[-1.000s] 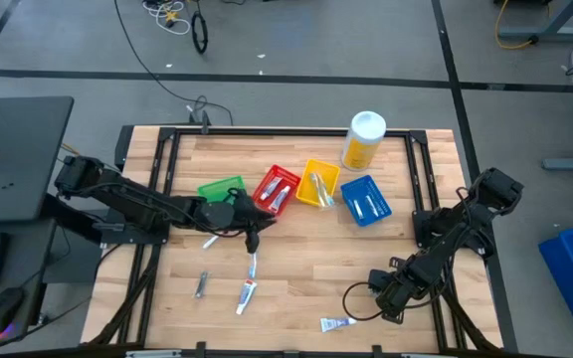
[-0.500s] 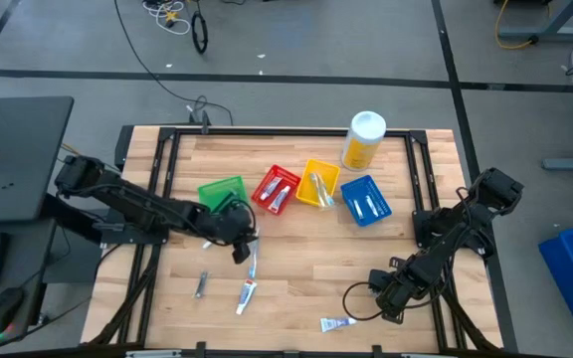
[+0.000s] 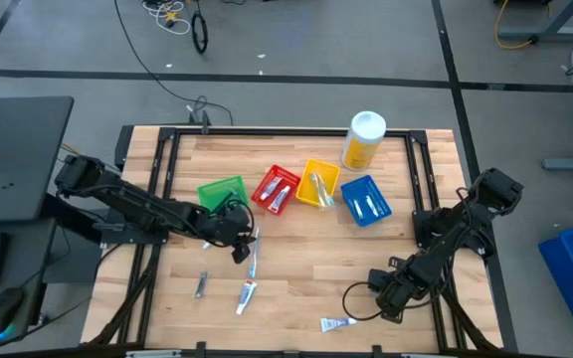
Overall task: Pick & Place Travel size toiletries
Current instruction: Put the silver nail cutter into the blue bin
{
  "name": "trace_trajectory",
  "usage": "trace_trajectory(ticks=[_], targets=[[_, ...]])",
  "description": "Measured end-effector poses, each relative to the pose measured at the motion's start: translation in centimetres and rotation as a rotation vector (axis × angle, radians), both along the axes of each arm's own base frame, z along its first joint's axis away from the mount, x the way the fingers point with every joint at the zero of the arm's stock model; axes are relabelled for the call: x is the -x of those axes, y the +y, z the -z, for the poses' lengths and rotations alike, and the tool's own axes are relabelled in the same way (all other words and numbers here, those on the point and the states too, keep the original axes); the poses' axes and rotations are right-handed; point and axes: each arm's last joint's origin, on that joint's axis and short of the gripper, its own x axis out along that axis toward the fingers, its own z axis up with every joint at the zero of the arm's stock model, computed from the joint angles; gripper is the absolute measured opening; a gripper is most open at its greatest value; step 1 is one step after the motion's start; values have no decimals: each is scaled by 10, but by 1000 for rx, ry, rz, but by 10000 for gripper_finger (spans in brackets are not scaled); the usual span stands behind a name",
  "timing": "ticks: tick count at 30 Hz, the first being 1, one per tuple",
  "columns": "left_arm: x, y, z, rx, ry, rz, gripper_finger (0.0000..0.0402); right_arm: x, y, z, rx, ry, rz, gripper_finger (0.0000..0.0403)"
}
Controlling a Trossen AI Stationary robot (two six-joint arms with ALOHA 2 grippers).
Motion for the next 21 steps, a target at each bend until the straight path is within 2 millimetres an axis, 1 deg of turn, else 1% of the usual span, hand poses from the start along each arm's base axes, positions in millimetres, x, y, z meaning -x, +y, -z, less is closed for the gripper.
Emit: trace_trajectory(ticks=[2,6,10,13,17,21], targets=[[0,0,0,0,0,-1,166,-2,1,-4,6,-10,-8,78],[0,0,0,-4,-6,-6,165,-9,0,-27,-3,-50,-53,75],[-2,0,-2,-6,-33,-16,165,-12,-17,-51,170,-105,-90,76],[-4,-1,-4,14,-61,-5,164,-13,-36,-70,324,-146,-82,78],[-6,-2,-7,34,-95,14,164,-13,-70,-87,541,-213,39,81],[-8,-3,-9,38,-117,16,164,-13,-102,-98,666,-188,134,84]])
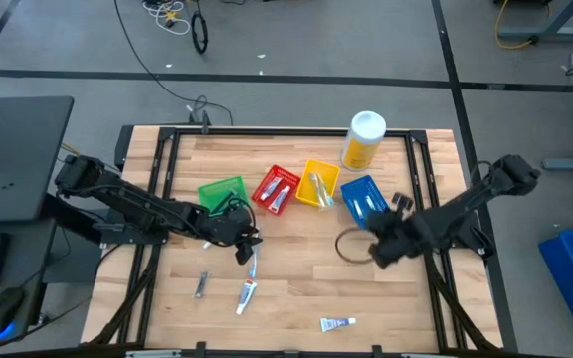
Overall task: Pick & Place Travel size toiletries
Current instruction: Put the silver nail cutter into the blue bin, then put the blue toothbrush into the yellow bin
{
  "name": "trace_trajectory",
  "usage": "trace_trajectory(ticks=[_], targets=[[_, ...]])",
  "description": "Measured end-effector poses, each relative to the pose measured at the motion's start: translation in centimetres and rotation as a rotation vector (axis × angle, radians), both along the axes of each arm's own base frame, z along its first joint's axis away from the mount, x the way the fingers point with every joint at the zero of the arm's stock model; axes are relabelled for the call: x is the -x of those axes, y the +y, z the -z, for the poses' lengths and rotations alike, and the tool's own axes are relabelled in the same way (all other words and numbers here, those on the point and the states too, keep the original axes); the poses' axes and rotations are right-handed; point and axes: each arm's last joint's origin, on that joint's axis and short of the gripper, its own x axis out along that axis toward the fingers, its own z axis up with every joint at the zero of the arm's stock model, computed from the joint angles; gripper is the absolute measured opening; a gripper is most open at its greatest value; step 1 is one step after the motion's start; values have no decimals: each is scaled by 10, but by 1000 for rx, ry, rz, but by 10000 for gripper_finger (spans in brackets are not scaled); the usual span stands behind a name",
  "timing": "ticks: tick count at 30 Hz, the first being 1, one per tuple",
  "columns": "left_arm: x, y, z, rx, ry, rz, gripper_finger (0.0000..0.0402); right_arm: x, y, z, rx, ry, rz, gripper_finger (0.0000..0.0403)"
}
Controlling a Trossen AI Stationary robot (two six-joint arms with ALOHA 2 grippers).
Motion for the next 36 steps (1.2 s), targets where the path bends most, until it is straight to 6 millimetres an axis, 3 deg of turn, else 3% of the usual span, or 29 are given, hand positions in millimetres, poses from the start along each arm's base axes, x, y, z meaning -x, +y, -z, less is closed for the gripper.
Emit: trace_trajectory(ticks=[6,18,29,36], targets=[[0,0,0,1,-6,0,164,-5,-40,1,8,-16,200,85],[0,0,0,-54,8,39,164,-7,-91,63,-199,-4,324,86],[10,1,11,-123,176,140,164,-5,-111,79,-280,-28,309,124],[24,2,22,26,363,110,160,-4,-114,79,-274,-24,310,161]])
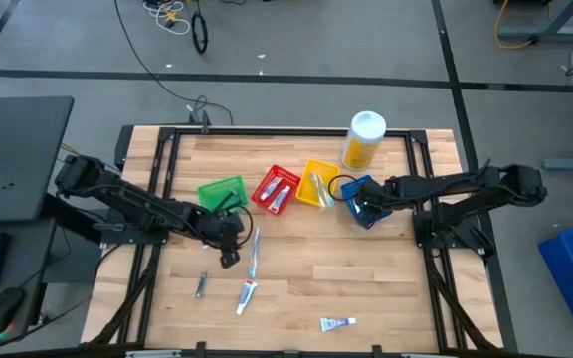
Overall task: Pick & Place Travel size toiletries
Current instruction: Put the blue toothbrush into the yellow bin
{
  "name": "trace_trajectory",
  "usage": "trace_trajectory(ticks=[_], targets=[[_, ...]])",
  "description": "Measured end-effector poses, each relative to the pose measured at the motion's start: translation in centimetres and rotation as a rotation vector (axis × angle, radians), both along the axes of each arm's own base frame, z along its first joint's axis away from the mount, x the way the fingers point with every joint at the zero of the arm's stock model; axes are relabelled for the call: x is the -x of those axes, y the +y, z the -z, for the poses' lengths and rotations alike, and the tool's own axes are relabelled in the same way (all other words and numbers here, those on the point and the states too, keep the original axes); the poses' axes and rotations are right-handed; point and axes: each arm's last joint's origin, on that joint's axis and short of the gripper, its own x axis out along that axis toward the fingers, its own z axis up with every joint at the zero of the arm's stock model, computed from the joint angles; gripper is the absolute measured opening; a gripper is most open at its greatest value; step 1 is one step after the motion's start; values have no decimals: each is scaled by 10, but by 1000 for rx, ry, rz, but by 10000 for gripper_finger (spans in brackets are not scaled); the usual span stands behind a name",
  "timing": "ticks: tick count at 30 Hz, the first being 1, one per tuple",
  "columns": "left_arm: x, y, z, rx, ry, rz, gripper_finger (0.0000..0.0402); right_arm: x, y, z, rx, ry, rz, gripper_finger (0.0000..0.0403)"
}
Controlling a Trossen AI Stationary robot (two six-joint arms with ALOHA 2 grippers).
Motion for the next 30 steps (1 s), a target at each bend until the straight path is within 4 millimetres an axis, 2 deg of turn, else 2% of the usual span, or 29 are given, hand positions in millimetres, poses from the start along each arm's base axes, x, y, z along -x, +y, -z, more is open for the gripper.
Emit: trace_trajectory(ticks=[6,11,14,18,23,30], targets=[[9,0,-5,61,81,-53,141,0,0,0,5,0,1,179],[1,-6,-23,50,-62,-132,123,0,0,0,5,-1,1,185],[-9,-10,-27,95,-145,-139,116,-1,0,0,8,-14,1,186],[-15,-12,-15,135,-112,-205,107,-5,-1,-1,14,-58,1,178],[-21,-14,7,72,-19,-145,101,-8,-1,-2,20,-82,-16,164],[-34,-14,18,82,-75,-204,136,-8,-1,-2,19,-85,-15,148]])
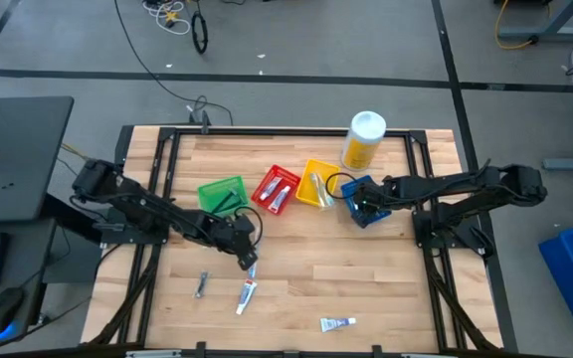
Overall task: Pick & Place Travel size toiletries
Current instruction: Put the blue toothbrush into the yellow bin
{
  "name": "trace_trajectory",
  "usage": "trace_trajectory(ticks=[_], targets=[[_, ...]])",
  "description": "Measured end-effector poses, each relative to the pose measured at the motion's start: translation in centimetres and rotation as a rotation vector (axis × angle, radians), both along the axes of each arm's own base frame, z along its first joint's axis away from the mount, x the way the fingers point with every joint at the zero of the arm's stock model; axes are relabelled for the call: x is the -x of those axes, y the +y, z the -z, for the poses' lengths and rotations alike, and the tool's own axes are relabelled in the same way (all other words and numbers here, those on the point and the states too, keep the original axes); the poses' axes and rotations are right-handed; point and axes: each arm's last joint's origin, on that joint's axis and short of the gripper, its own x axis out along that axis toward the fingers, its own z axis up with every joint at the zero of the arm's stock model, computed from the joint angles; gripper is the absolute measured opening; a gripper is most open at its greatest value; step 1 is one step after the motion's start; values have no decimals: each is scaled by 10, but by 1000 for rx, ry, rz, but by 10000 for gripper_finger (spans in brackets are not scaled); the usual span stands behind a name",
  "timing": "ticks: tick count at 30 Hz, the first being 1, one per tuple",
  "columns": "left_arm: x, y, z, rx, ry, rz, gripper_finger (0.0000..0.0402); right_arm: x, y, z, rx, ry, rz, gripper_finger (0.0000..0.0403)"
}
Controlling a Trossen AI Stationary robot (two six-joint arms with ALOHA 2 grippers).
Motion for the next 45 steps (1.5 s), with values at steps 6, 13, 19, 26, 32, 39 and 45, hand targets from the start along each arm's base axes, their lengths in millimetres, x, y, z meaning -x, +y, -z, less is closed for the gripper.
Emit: trace_trajectory(ticks=[6,13,19,26,32,39,45], targets=[[-3,-1,7,-6,7,-4,176,-1,0,0,-5,-12,-1,144],[-7,-2,20,1,30,-17,190,-2,0,0,-5,-23,-2,156],[-9,1,21,-33,25,-19,160,-3,0,-1,-6,-30,-4,163],[-11,7,21,-47,11,-62,77,-3,0,-1,-4,-36,-5,153],[-14,5,19,7,-21,-55,11,-3,0,-1,-2,-34,-12,144],[-26,-2,6,55,-94,-39,4,-3,0,-1,-2,-34,-12,153],[-55,-4,-39,-67,-158,15,3,-4,0,-1,-20,-40,-19,161]])
